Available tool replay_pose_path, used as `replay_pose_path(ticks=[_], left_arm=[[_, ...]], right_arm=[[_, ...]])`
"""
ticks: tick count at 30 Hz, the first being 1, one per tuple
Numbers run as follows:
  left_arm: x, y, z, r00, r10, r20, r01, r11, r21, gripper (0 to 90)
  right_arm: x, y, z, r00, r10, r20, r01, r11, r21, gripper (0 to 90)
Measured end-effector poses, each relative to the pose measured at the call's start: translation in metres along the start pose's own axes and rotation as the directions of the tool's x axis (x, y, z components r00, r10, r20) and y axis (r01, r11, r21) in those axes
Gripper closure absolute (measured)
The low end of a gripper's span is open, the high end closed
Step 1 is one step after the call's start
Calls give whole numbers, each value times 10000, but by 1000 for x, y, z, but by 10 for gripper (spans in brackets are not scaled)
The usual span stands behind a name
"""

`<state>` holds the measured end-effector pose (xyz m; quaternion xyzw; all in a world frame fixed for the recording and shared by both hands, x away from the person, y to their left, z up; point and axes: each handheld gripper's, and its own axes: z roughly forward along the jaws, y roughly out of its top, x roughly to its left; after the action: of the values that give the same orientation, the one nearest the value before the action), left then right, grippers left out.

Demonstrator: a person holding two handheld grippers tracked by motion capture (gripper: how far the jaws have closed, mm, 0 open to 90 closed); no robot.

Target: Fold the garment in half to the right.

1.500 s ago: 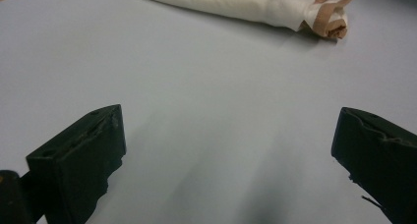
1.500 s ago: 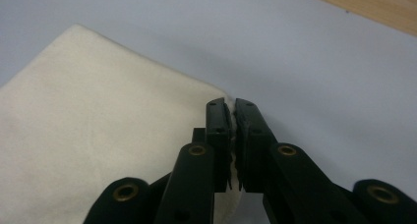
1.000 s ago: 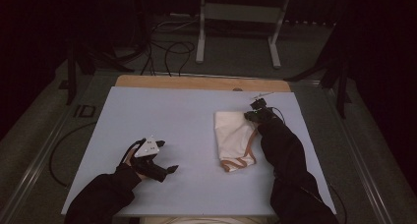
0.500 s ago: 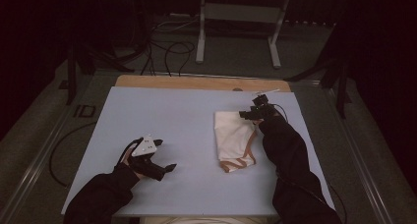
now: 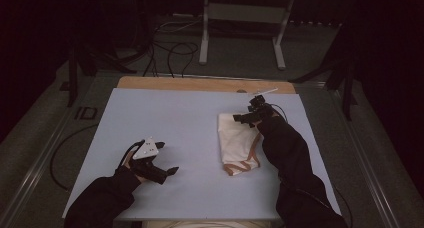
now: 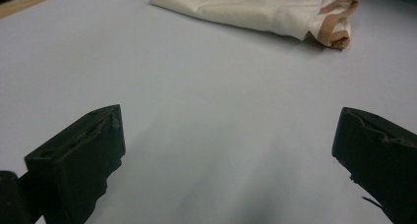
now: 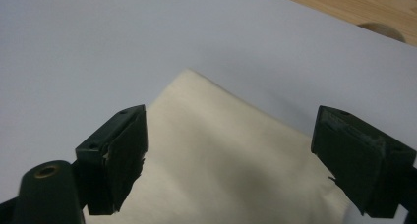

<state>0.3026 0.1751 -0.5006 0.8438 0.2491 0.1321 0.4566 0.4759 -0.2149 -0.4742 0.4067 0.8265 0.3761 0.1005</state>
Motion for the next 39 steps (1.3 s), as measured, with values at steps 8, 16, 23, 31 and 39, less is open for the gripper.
replay_pose_path(ticks=[8, 16, 23, 31, 39], left_arm=[[2, 0, -1, 10000, -30, 3, 30, 10000, 29, 4], [2, -1, -4, 10000, -39, 13, 39, 10000, 66, 4], [3, -1, -8, 9999, -106, 7, 106, 9999, 10, 4], [5, -5, -13, 9997, -197, -127, 198, 9998, 62, 4], [6, -8, -18, 9996, -234, -186, 236, 9997, 119, 4]], right_arm=[[17, 8, -8, 9984, -467, -306, 464, 9989, -105, 134], [24, 5, -20, 9969, -567, -553, 557, 9982, -203, 124], [29, -4, -30, 9933, -825, -807, 785, 9956, -519, 98], [32, -25, -49, 9879, -1136, -1058, 1054, 9912, -803, 97], [33, -52, -66, 9914, -913, -934, 812, 9909, -1074, 98]])
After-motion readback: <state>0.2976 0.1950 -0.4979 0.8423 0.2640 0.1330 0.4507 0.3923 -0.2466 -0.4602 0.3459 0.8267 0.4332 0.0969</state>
